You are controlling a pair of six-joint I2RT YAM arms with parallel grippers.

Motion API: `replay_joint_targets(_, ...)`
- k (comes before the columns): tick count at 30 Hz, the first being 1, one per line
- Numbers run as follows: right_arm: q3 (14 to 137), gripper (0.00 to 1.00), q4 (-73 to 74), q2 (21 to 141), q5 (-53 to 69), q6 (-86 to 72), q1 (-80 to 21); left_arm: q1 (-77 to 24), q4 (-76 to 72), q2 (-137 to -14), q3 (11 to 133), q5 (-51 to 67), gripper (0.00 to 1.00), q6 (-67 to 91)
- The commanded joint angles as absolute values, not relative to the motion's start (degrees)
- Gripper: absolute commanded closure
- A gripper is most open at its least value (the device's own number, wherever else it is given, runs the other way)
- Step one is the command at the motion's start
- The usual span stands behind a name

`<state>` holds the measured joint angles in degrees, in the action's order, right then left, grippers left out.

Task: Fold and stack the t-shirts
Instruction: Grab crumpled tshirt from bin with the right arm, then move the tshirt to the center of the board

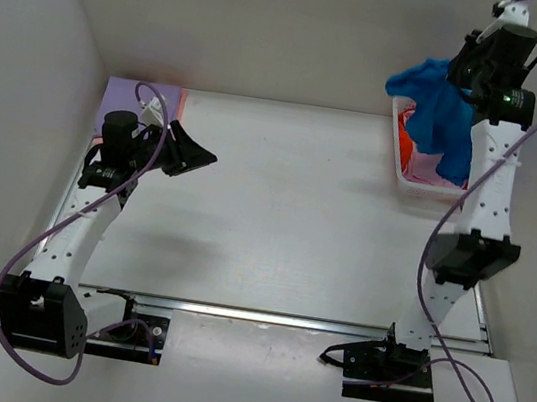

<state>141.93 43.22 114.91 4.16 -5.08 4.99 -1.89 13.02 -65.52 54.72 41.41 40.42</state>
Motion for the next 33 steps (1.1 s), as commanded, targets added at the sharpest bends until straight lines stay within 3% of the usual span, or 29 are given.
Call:
replay_joint_targets(1,133.4,1.00,32.8,97.3,7.5,-4.5,0.2,-4.3,10.7,-63.8,54.8,41.9,0.51,41.1)
replay_joint_targets(3,121.5,1.00,30.3,91.2,8.8,-5.6,-2.9,-6.0,12.7,-63.8,57.5,38.9,0.47,38.6)
replay_joint_targets(9,109.1,1.00,32.5,85.5,10.6,-7.5,-14.7,-6.2,14.3,-59.8,60.4,30.1,0.46,36.8)
replay_joint_targets(13,109.7,1.00,36.2,94.4,19.7,-9.7,-18.4,-5.6,12.6,-57.4,58.3,28.6,0.46,38.7)
replay_joint_targets(16,120.7,1.00,47.3,107.6,26.7,-7.7,-21.0,-6.1,15.4,-55.7,57.0,27.3,0.47,38.8)
replay_joint_targets(18,131.4,0.89,53.4,114.9,28.2,-7.6,-22.5,-7.0,19.1,-55.4,57.4,26.9,0.50,37.4)
replay_joint_targets(20,130.3,0.60,51.1,116.5,26.7,-9.0,-23.5,-8.7,23.2,-55.1,57.4,27.0,0.52,36.8)
replay_joint_targets(22,134.5,0.49,52.3,118.5,20.8,-10.1,-24.1,-10.5,24.9,-54.9,56.4,28.8,0.46,37.4)
replay_joint_targets(27,131.4,0.46,56.3,116.7,9.8,-12.6,-22.1,-16.7,30.5,-58.8,55.5,32.8,0.39,36.7)
replay_joint_targets(31,108.9,0.46,45.6,103.9,7.1,-15.6,-19.6,-20.4,30.5,-62.7,56.0,33.2,0.26,35.9)
replay_joint_targets(33,98.5,0.46,41.3,97.2,8.6,-18.0,-17.4,-22.6,30.5,-65.5,56.1,33.4,0.24,36.6)
